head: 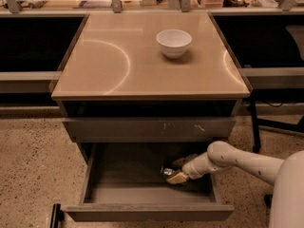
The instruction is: Pick green can from middle drawer and place on counter
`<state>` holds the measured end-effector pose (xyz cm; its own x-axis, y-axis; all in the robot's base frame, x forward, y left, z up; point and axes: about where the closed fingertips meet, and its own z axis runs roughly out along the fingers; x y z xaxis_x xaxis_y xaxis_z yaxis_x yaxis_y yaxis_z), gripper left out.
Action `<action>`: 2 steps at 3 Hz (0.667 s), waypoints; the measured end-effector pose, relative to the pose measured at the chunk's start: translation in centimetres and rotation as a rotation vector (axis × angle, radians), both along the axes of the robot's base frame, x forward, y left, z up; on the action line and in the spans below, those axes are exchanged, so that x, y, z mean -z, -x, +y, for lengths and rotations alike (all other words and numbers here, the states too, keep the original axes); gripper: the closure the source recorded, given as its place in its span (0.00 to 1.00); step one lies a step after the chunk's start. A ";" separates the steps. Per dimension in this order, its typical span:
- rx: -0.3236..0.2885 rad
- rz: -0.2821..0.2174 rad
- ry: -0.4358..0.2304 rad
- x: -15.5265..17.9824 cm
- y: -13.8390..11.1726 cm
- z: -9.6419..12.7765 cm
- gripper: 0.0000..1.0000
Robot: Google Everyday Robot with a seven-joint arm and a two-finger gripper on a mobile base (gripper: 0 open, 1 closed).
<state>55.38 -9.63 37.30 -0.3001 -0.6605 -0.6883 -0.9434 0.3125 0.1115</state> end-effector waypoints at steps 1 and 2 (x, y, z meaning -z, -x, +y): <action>0.000 0.000 0.000 0.0 0.0 0.0 0.89; -0.001 0.000 -0.002 0.0 0.0 0.1 1.00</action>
Offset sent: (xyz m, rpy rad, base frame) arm -0.0003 0.0001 0.0032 0.0140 -0.0027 0.0016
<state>55.34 -9.56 37.32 -0.2996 -0.6591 -0.6898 -0.9437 0.3112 0.1125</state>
